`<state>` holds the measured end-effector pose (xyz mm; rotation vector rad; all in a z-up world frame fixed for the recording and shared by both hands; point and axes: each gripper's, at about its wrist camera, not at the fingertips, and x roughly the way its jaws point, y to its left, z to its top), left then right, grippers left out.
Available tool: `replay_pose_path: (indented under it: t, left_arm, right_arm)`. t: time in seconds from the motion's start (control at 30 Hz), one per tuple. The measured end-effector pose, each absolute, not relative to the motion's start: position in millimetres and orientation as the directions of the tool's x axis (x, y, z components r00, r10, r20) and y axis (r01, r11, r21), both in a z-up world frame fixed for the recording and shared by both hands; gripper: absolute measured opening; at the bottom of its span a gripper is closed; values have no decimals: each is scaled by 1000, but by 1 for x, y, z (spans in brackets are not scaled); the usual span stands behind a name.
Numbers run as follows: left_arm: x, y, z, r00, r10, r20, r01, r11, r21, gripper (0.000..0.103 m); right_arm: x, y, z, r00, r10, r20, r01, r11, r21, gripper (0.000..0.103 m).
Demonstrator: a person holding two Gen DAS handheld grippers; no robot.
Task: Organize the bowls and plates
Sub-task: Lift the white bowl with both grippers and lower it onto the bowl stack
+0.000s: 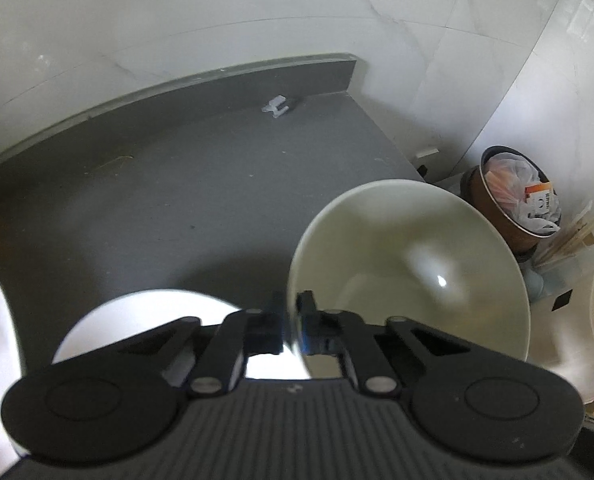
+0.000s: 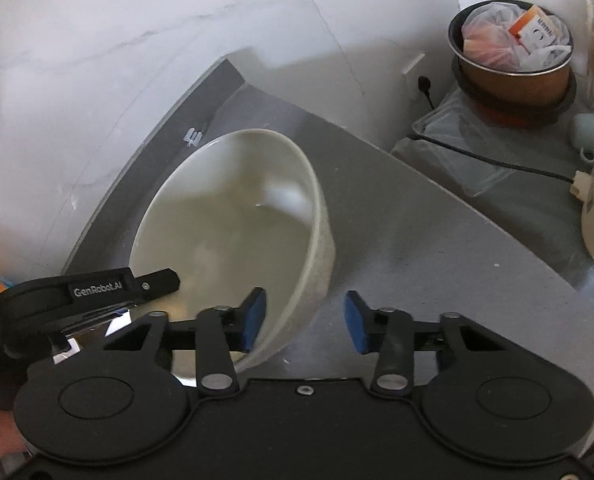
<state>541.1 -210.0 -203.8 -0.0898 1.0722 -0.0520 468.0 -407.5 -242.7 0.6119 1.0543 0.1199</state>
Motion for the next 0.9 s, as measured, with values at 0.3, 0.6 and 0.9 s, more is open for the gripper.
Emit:
replay_pose_path:
  t: [0.3, 0.6, 0.9]
  left_arm:
    - [539, -208, -193, 492, -115, -863, 9, 992, -127, 4]
    - [520, -198, -149, 538, -142, -831, 10, 987, -162, 4]
    - [479, -185, -116, 557, -135, -819, -24, 984, -178, 4]
  right_arm:
    - [462, -408, -228, 530, 349, -773, 181, 844, 505, 30]
    - [442, -405, -183, 570, 360, -739, 129, 848, 513, 30]
    - [409, -399, -154, 566, 397, -723, 47, 860, 509, 30]
